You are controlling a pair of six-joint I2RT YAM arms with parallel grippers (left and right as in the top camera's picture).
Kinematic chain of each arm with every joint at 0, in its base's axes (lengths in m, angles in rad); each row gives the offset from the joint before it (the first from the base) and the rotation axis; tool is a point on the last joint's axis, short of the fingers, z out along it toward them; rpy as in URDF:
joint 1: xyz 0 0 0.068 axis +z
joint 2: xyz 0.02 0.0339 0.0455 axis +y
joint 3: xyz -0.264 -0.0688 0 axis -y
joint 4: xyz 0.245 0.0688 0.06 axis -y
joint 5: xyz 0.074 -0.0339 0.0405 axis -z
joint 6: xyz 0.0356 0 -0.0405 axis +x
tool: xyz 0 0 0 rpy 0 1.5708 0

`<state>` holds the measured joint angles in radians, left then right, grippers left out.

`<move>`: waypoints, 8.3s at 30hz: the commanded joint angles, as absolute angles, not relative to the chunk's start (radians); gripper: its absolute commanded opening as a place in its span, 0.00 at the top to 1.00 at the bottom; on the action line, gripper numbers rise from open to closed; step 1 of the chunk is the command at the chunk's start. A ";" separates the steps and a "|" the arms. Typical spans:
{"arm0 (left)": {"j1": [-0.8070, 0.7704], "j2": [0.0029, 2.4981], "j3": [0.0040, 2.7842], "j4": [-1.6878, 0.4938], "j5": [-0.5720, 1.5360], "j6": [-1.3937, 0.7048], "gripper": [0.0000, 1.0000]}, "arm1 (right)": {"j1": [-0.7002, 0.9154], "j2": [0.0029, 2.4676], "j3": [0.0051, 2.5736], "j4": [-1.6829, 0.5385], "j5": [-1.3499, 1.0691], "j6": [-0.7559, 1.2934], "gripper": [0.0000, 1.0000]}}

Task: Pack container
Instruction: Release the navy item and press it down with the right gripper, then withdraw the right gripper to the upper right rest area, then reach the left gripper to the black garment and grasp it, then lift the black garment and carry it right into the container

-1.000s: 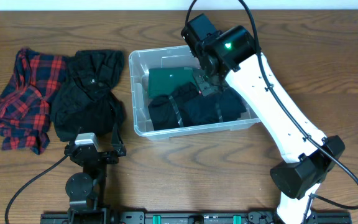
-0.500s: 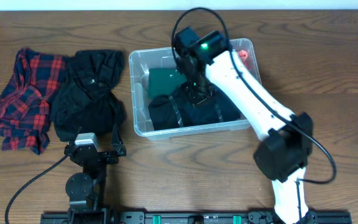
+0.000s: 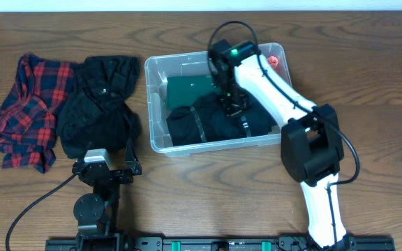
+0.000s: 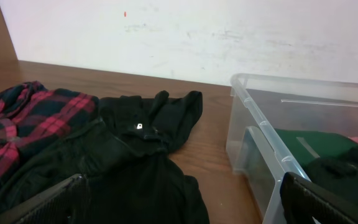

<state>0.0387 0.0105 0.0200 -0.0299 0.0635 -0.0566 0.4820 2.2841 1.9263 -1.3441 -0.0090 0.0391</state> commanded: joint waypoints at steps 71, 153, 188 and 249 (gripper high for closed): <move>0.043 0.006 0.004 -0.066 0.070 -0.069 0.02 | 0.658 2.072 2.152 -1.171 -0.056 -0.050 0.01; 0.109 1.584 1.064 -0.716 0.175 0.093 0.07 | -0.234 1.949 2.118 -1.314 0.048 0.194 0.01; 0.048 1.724 1.110 -0.699 -0.183 -0.005 0.94 | -0.234 1.949 2.118 -1.314 0.048 0.194 0.01; -0.658 1.272 1.283 -0.300 -0.461 -0.050 0.94 | -0.234 1.949 2.118 -1.314 0.048 0.194 0.01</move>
